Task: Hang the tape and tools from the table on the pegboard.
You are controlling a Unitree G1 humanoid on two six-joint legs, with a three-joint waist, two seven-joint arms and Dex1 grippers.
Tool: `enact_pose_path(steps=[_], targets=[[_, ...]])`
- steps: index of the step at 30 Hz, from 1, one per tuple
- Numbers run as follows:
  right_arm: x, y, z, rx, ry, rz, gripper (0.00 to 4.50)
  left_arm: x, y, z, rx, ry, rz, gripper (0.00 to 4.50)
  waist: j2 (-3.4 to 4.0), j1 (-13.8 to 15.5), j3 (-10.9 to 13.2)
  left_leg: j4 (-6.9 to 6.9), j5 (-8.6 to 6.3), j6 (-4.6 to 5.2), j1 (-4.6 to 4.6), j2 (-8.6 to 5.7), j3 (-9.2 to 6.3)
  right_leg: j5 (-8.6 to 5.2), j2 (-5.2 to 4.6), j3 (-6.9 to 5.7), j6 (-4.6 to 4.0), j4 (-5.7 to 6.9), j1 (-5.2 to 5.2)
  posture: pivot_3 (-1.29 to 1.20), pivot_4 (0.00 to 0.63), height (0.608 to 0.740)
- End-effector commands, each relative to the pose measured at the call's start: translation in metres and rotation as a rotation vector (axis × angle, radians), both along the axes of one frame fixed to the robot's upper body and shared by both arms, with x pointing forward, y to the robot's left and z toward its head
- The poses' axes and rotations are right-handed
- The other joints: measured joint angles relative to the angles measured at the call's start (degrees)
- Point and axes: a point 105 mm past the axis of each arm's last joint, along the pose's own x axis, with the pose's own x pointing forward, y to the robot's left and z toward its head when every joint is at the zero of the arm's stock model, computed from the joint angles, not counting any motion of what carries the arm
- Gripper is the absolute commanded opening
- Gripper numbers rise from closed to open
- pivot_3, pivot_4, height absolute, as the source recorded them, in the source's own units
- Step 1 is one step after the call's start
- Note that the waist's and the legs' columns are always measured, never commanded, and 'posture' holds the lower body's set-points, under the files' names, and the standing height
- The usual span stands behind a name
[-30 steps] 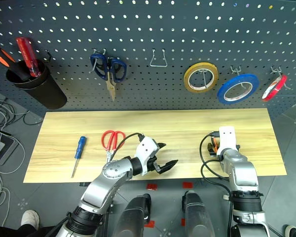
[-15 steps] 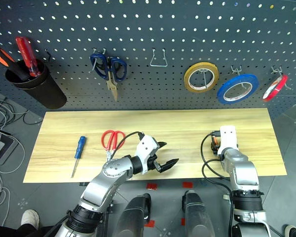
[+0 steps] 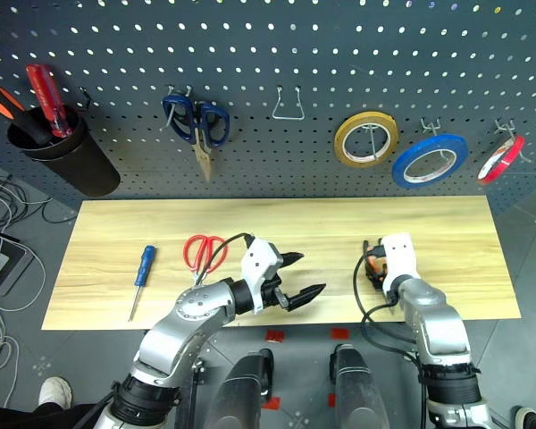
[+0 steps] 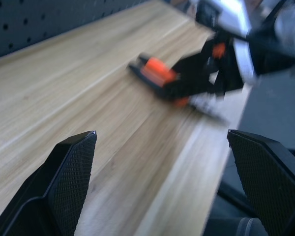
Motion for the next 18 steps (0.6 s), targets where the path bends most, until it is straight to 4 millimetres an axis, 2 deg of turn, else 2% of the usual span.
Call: enact_pose_path(steps=[1, 7, 11, 18], targets=[[-0.004, 0.021, 0.033, 0.017, -0.138, 0.115, 2.92, -0.008, 0.007, 0.027, -0.086, -0.054, 0.037, 4.5, -0.01, 0.1, -0.4, 0.0, 0.04, -0.06, -0.02, 0.0, -0.03, 0.01, -0.03, -0.06, 0.01, 0.0, 0.0, 0.09, 0.262, 0.74], [0.007, 0.057, 0.093, 0.129, -0.413, 0.197, 2.92, -0.011, 0.025, 0.041, -0.16, -0.046, 0.153, 4.5, -0.07, 0.1, -3.3, -0.05, 0.06, -0.11, -0.01, -0.08, -0.01, 0.02, 0.0, -0.14, 0.01, -0.07, 0.04, 0.1, 0.197, 0.74], [0.01, 0.078, 0.119, 0.153, -0.544, 0.27, 2.92, -0.008, 0.036, 0.05, -0.196, -0.065, 0.232, 4.5, -0.27, 0.9, -5.2, -0.07, 0.07, -0.12, -0.03, -0.13, -0.01, 0.01, 0.01, -0.17, 0.01, -0.15, 0.05, 0.12, 0.158, 0.74], [0.016, 0.089, 0.184, 0.226, -0.83, 0.294, 2.92, 0.0, 0.058, 0.065, -0.191, -0.132, 0.326, 4.5, -0.46, 2.8, -7.8, -0.04, 0.08, -0.14, 0.03, -0.22, 0.02, 0.04, 0.07, -0.16, -0.03, -0.13, 0.1, 0.18, 0.127, 0.74]])
